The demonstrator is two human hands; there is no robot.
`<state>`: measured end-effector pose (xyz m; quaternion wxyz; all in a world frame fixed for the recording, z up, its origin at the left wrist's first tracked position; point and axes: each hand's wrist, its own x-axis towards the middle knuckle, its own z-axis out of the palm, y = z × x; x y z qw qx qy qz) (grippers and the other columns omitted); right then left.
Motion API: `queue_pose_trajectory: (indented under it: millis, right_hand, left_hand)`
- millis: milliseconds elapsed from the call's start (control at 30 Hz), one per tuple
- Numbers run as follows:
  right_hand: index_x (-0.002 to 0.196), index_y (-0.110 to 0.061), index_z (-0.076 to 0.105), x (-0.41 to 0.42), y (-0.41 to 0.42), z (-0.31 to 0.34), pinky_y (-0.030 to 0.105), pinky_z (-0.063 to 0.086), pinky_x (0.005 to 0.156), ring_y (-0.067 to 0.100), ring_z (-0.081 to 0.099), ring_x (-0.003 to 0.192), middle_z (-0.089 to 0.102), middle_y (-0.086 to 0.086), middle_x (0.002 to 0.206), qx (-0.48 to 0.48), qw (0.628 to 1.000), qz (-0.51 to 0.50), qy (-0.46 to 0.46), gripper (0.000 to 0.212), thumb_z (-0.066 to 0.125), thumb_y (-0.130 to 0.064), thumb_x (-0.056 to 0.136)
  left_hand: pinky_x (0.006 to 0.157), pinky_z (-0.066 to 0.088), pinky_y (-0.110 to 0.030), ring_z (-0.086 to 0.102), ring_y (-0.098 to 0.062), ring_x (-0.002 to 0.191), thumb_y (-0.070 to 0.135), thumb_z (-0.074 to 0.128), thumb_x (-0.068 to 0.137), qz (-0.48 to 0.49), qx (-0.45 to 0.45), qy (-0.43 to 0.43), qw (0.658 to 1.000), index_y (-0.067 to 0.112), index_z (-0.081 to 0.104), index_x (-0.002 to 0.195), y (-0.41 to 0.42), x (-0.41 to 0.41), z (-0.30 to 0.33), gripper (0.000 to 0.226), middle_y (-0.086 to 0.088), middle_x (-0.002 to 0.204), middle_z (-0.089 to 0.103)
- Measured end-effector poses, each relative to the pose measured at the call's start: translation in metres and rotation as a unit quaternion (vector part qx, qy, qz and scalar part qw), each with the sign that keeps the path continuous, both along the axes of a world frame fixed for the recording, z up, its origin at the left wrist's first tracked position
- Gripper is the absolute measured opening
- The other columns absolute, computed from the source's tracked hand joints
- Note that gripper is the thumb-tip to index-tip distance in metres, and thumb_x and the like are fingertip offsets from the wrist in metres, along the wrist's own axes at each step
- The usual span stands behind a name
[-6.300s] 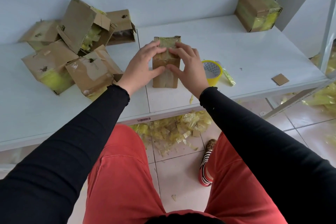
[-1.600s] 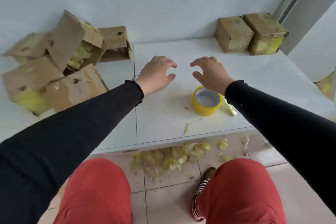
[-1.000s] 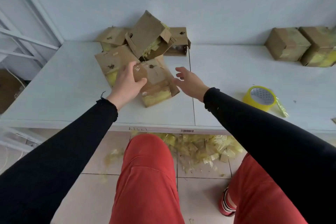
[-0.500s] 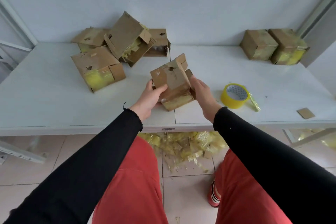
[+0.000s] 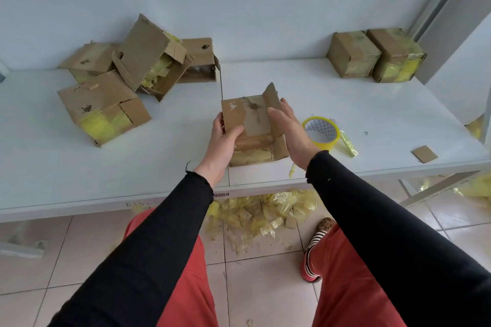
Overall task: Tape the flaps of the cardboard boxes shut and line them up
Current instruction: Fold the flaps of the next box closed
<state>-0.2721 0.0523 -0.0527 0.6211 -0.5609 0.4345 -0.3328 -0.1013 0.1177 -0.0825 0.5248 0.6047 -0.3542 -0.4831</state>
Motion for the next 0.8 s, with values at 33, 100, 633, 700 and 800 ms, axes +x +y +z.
queue_pose_trajectory:
  millis: [33, 100, 633, 700, 800]
  right_hand:
    - [0.16, -0.038, 0.021, 0.001, -0.003, 0.002, 0.026, 0.029, 0.111, 0.0, 0.026, 0.149, 0.014, -0.018, 0.169, -0.011, 0.999, 0.027, 0.018, 0.087, 0.061, -0.064, 0.087]
    - [0.161, -0.042, 0.008, 0.004, -0.009, 0.008, 0.02, 0.022, 0.114, -0.015, 0.01, 0.147, -0.008, -0.022, 0.169, -0.032, 0.996, 0.072, 0.029, 0.097, 0.05, -0.082, 0.083]
    - [0.117, -0.025, 0.072, 0.027, -0.038, -0.015, 0.04, 0.047, 0.109, 0.018, 0.056, 0.119, 0.053, 0.006, 0.127, -0.162, 0.984, -0.073, 0.019, 0.031, 0.065, -0.013, 0.089]
    - [0.111, -0.03, 0.066, 0.03, -0.03, -0.017, 0.035, 0.051, 0.099, 0.012, 0.057, 0.108, 0.054, 0.004, 0.118, -0.165, 0.984, -0.071, -0.004, 0.027, 0.059, -0.023, 0.086]
    - [0.116, -0.014, 0.049, 0.031, -0.025, -0.024, 0.027, 0.052, 0.073, 0.004, 0.059, 0.086, 0.059, 0.0, 0.107, -0.158, 0.983, -0.075, -0.048, 0.029, 0.053, -0.03, 0.092]
  left_hand:
    - [0.094, 0.047, -0.033, 0.062, -0.005, 0.121, 0.04, 0.062, 0.096, 0.005, -0.002, 0.003, 1.0, 0.042, 0.031, 0.153, -0.001, 0.0, -0.001, 0.064, 0.017, 0.138, 0.062]
    - [0.091, 0.047, -0.032, 0.065, -0.001, 0.114, 0.042, 0.062, 0.094, 0.008, 0.0, 0.01, 1.0, 0.044, 0.034, 0.149, -0.002, 0.001, -0.003, 0.062, 0.019, 0.132, 0.065]
    - [0.09, 0.048, -0.032, 0.068, -0.001, 0.106, 0.044, 0.064, 0.088, 0.038, -0.006, 0.05, 0.998, 0.043, 0.043, 0.138, -0.004, 0.01, -0.014, 0.055, 0.018, 0.119, 0.071]
    - [0.088, 0.048, -0.029, 0.067, -0.001, 0.108, 0.043, 0.064, 0.087, 0.041, -0.01, 0.053, 0.998, 0.044, 0.043, 0.138, -0.005, 0.008, -0.013, 0.055, 0.02, 0.118, 0.071]
    - [0.084, 0.047, -0.025, 0.066, -0.002, 0.112, 0.043, 0.064, 0.086, 0.043, -0.013, 0.056, 0.997, 0.043, 0.043, 0.139, -0.005, 0.006, -0.012, 0.057, 0.019, 0.122, 0.07]
